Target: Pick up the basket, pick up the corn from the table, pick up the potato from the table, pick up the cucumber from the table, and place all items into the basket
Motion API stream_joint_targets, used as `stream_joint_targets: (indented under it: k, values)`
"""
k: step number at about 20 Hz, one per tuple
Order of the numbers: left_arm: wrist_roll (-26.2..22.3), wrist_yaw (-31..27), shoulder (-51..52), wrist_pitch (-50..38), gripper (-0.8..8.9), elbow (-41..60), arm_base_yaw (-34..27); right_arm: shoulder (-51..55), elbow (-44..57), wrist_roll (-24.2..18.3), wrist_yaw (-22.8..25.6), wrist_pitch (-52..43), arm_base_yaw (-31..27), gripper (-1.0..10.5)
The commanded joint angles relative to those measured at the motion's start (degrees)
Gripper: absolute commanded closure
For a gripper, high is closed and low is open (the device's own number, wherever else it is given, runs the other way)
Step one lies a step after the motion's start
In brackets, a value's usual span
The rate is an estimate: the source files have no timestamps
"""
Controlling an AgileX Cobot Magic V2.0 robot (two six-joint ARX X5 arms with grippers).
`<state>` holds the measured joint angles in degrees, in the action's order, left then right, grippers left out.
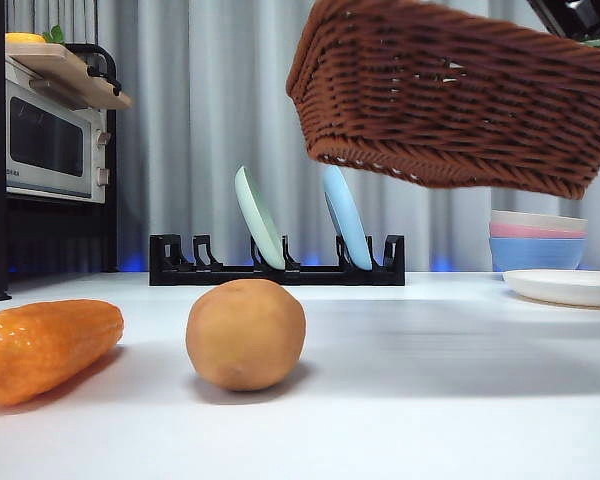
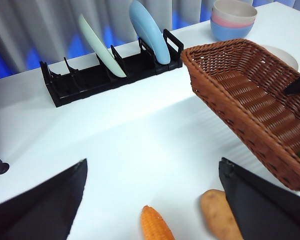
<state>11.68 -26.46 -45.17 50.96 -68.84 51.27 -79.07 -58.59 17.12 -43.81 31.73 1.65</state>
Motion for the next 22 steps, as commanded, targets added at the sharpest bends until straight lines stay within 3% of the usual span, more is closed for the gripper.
stream_joint_targets:
  k: [1,3,6,9,12,14,18,22]
  values:
    - [0.59,-0.2,-0.07,-0.28,3.78,0.07,0.02,0.31,-0.24,-4.5,9.75,5.09,0.09,9.6]
    - [0.59,-0.22,-0.07,-0.28,3.78,0.09,0.02,0.17,-0.24,-5.86,5.62,6.71,-0.04,9.6]
    - [0.63,-0.31,-1.16,0.46,3.78,0.09,0.02,0.46,-0.31,-4.59,10.8,6.51,-0.94,9.6]
    - [4.9,-0.5,-5.03,7.26,3.78,0.13,-0.11,0.83,-0.33,-4.74,6.16,5.88,-0.79,9.6]
    - [6.99,-0.35,-11.13,12.24,3.78,0.46,-1.25,1.68,-0.44,-5.03,6.38,5.46,-0.79,9.6]
    - [7.87,1.07,-14.4,9.97,3.78,2.78,-1.62,2.58,-0.46,-5.25,6.43,5.33,-0.85,9.6]
    - [6.97,10.62,-18.43,2.78,3.88,11.08,-6.97,4.57,-0.48,-6.12,6.45,4.92,-1.25,9.6]
    - [5.07,24.59,-18.97,-7.96,4.19,21.73,-16.11,5.4,-0.48,-6.58,6.54,4.74,-1.29,9.6]
